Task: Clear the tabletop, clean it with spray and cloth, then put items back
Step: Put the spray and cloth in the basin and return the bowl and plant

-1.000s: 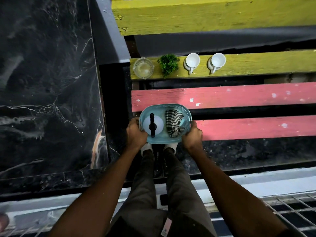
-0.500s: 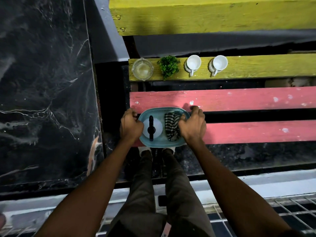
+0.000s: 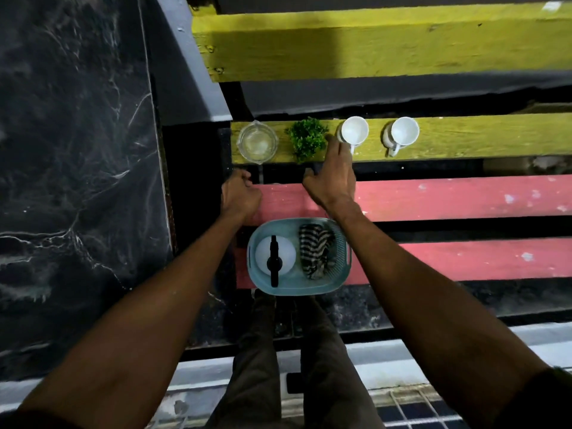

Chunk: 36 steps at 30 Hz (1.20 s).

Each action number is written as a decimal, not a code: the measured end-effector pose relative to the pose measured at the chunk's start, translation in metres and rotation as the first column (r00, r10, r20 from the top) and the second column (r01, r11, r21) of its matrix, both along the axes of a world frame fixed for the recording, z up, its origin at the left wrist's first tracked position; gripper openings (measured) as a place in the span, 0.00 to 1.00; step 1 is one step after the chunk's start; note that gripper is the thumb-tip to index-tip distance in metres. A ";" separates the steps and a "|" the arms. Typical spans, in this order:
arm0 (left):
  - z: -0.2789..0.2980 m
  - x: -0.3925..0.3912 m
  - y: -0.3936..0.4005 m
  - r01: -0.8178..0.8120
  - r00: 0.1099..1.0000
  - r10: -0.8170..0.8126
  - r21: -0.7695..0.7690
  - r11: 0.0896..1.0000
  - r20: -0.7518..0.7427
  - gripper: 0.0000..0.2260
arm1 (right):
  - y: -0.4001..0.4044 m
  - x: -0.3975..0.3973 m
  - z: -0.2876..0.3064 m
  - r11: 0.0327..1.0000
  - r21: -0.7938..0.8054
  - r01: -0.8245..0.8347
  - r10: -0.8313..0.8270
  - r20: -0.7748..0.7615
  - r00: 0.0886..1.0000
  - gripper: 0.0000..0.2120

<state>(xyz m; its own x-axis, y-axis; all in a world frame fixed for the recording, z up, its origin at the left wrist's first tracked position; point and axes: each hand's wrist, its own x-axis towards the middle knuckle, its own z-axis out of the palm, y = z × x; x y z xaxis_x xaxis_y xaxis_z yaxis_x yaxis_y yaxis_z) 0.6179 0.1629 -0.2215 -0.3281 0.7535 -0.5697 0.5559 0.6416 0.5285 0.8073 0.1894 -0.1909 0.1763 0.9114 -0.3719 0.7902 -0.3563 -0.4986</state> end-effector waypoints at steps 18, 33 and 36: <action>-0.055 0.003 0.085 -0.226 0.974 0.226 -0.136 0.965 -0.013 0.26 | 0.085 -0.018 -0.034 0.975 -0.132 -0.177 0.187 0.069 0.980 0.32; -0.039 0.004 0.071 -0.440 0.881 0.461 -0.174 0.881 0.108 0.12 | 0.063 -0.017 -0.020 0.999 0.034 0.031 -0.031 -0.003 1.000 0.29; -0.022 0.003 0.052 -0.346 0.936 0.352 -0.146 0.927 0.020 0.15 | 0.055 -0.020 0.000 0.998 0.066 0.008 -0.007 -0.008 1.000 0.27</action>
<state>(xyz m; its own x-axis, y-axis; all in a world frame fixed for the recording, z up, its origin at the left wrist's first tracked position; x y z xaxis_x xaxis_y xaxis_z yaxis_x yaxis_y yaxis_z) 0.6207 0.2150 -0.2439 -0.5276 0.5091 -0.6800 0.2612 0.8589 0.4405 0.7872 0.2447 -0.1911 0.1809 0.9325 -0.3127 0.7838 -0.3287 -0.5268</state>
